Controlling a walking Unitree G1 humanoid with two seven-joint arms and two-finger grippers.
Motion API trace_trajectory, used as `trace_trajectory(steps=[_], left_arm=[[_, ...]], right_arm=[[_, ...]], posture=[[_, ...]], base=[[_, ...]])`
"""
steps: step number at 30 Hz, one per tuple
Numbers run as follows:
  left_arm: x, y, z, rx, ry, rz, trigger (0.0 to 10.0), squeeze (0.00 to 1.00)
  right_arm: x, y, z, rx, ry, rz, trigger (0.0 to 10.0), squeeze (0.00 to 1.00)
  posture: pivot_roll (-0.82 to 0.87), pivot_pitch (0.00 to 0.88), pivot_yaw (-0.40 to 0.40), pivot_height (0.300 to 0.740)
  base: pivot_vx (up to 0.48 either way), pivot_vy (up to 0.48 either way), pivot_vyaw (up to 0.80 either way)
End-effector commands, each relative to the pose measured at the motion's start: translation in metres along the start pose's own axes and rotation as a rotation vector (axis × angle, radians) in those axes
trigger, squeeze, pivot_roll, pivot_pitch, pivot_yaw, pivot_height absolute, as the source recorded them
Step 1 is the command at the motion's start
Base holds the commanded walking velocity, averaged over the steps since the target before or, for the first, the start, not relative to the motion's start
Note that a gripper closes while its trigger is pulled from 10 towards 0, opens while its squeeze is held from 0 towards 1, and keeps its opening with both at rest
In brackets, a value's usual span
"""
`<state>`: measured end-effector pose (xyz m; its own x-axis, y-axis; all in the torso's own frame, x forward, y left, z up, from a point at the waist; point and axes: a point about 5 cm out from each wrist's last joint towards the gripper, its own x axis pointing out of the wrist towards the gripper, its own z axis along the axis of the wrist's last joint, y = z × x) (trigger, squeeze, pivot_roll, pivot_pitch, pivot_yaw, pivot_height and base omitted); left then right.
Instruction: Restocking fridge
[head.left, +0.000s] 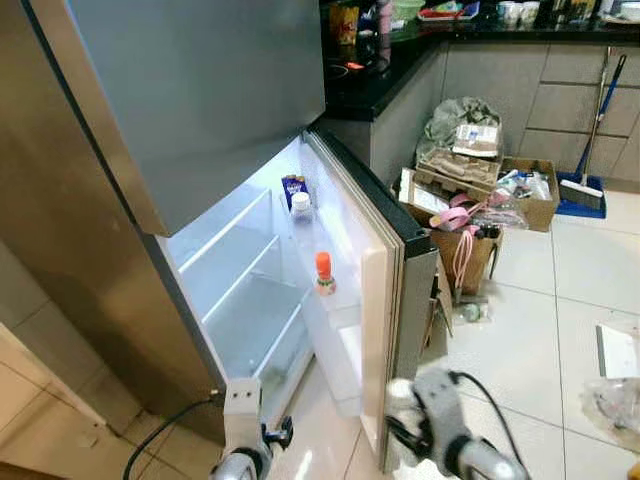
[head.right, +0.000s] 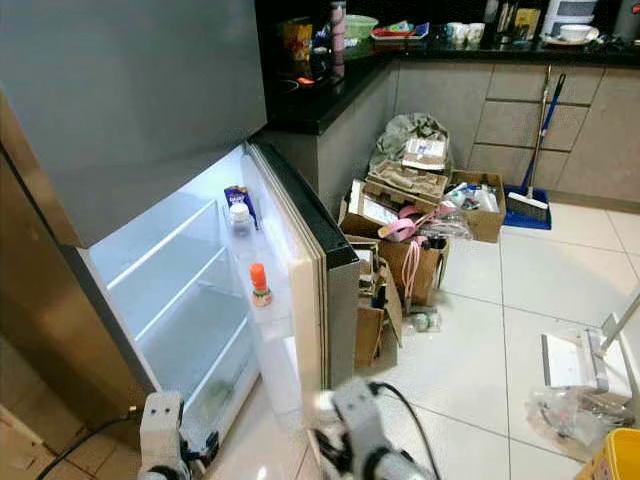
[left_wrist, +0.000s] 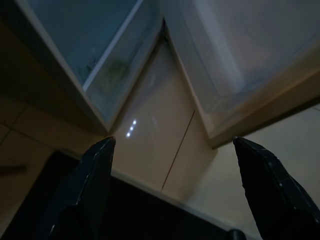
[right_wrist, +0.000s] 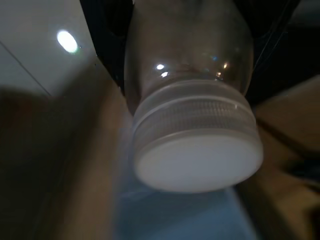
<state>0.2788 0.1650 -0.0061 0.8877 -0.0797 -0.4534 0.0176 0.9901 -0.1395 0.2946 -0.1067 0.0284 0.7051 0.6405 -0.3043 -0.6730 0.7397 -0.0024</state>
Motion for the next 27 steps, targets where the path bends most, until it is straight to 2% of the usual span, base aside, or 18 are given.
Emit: trace_trajectory(steps=[1,2,3,10,11,13,14,15,19,21,22,27], left_arm=[[-0.002,0.006,0.009,0.034,-0.051,-0.013,10.0,0.00],[-0.002,0.006,0.009,0.034,-0.051,-0.013,10.0,0.00],[-0.003,0.001,0.022,0.066,-0.115,-0.067,10.0,0.00],[-0.006,-0.004,0.034,0.125,-0.174,-0.123,10.0,0.00],[-0.008,-0.003,0.034,0.122,-0.180,-0.119,10.0,0.00],[-0.010,-0.002,0.034,0.120,-0.184,-0.117,10.0,0.00],[-0.010,-0.002,0.034,0.120,-0.184,-0.117,10.0,0.00],[-0.013,-0.002,0.033,0.121,-0.185,-0.115,10.0,0.00],[-0.015,-0.001,0.033,0.122,-0.184,-0.116,10.0,0.00],[-0.016,-0.001,0.033,0.125,-0.184,-0.119,10.0,0.00],[-0.016,-0.001,0.033,0.125,-0.184,-0.119,10.0,0.00],[-0.016,-0.001,0.036,0.137,-0.183,-0.127,10.0,0.00]], right_arm=[[0.009,0.004,0.017,-0.022,-0.027,0.093,10.0,0.00],[0.009,0.004,0.017,-0.022,-0.027,0.093,10.0,0.00],[0.017,-0.001,0.035,-0.054,-0.044,0.137,10.0,0.00],[0.023,-0.017,0.057,-0.126,-0.023,0.138,10.0,0.00],[0.023,-0.029,0.062,-0.172,0.005,0.069,10.0,0.00],[0.021,-0.041,0.066,-0.195,0.026,-0.015,10.0,0.00],[0.021,-0.041,0.066,-0.195,0.026,-0.015,10.0,0.00],[0.017,-0.054,0.070,-0.217,0.046,-0.102,10.0,0.00],[0.013,-0.066,0.075,-0.250,0.057,-0.198,10.0,0.00],[0.009,-0.076,0.079,-0.248,0.047,-0.282,10.0,0.00],[0.009,-0.076,0.079,-0.248,0.047,-0.282,10.0,0.00],[-0.010,-0.109,0.089,-0.214,0.032,-0.590,10.0,0.00]], posture=[[-0.05,0.138,0.037,0.740],[-0.05,0.138,0.037,0.740],[-0.03,0.159,0.025,0.740],[-0.01,0.185,0.010,0.740],[0.00,0.189,0.009,0.740],[0.01,0.194,0.008,0.740],[0.01,0.194,0.008,0.740],[0.01,0.200,0.012,0.740],[0.02,0.203,0.018,0.740],[0.02,0.205,0.022,0.740],[0.02,0.205,0.022,0.740],[0.03,0.207,0.030,0.740]], base=[[0.000,0.000,0.00],[0.000,0.000,0.00],[0.000,0.000,0.00],[0.000,0.000,0.00],[0.000,0.000,0.00],[0.000,0.000,0.00],[0.000,0.000,0.00],[0.000,0.000,0.00],[0.000,0.000,0.00],[0.000,0.000,0.00],[0.000,0.000,0.00],[0.000,0.000,0.00]])
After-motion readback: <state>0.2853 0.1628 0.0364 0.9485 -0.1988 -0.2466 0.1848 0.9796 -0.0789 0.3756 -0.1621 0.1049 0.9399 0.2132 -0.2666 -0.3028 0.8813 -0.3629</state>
